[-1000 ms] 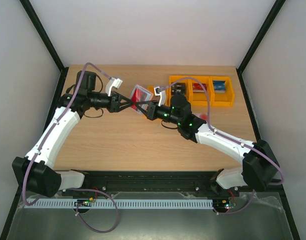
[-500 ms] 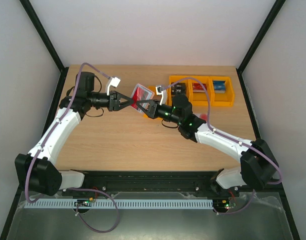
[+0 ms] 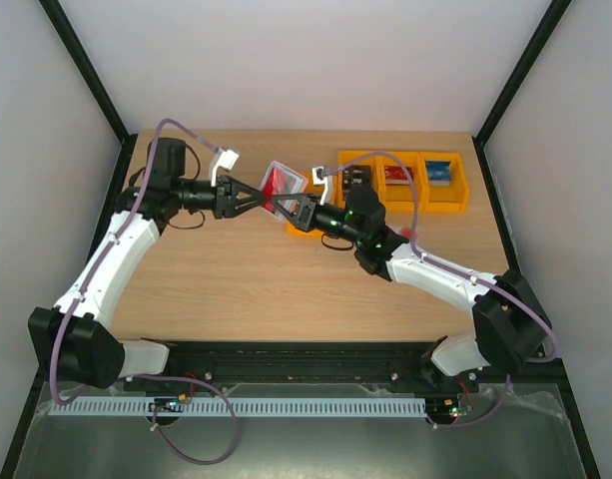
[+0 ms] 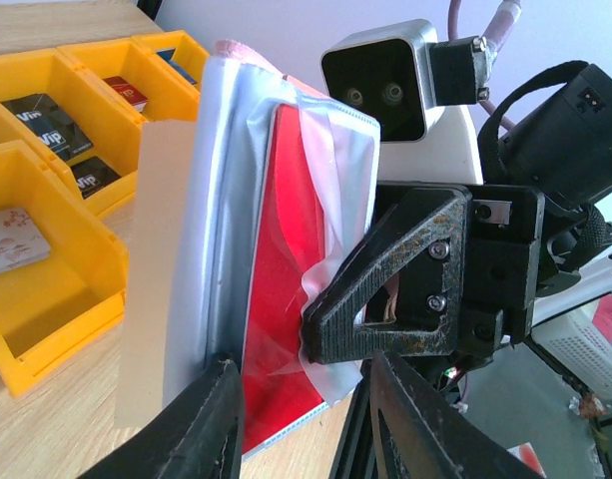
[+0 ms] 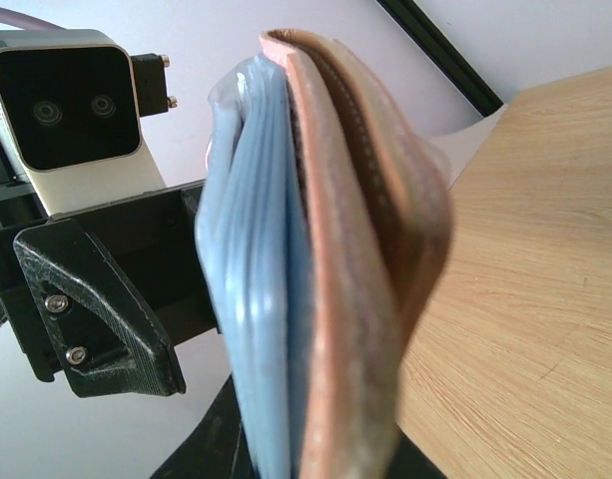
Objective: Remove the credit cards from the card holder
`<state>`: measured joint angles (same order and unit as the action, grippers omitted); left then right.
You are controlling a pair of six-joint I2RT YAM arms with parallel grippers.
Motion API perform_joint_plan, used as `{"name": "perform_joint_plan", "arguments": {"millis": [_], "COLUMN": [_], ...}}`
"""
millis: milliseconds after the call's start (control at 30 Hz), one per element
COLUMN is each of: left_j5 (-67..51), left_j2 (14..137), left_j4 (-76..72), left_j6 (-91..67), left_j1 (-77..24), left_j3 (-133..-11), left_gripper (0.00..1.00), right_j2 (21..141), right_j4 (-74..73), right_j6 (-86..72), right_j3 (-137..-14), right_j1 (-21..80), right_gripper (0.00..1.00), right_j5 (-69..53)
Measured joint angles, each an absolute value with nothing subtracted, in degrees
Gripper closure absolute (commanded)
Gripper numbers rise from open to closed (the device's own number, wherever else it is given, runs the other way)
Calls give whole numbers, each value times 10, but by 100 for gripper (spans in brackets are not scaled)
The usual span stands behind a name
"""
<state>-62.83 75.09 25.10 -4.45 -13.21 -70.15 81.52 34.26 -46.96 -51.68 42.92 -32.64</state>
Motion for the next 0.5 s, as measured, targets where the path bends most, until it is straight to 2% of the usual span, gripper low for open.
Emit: {"name": "perform_joint_plan", "arguments": {"millis": [267,333,400,433,500], "left_j5": [-614,-609,-597,-590,-578], "left_j2": [755,755,755,755,755], "left_j4": [231,207,195,195,200], "left_j6": [-68,-95,-108,-109,-104], "left_j1": [-132,-132,-132,-132,-132], "left_j3": [-693,-678,-668,-666,-669], "left_gripper": [65,75,94,97,98], "right_j2": [833,840,844,844,842], "right_j4": [363,367,367,368,373], "right_j6": [-470,-470,-470,-470,-470], "right_j3": [-521,-521,-521,-521,-521], "right_j1": [423,420,417,416,414], "right_gripper": [98,98,98,98,98], "right_j5": [-343,-351,-359,-364,-370]}}
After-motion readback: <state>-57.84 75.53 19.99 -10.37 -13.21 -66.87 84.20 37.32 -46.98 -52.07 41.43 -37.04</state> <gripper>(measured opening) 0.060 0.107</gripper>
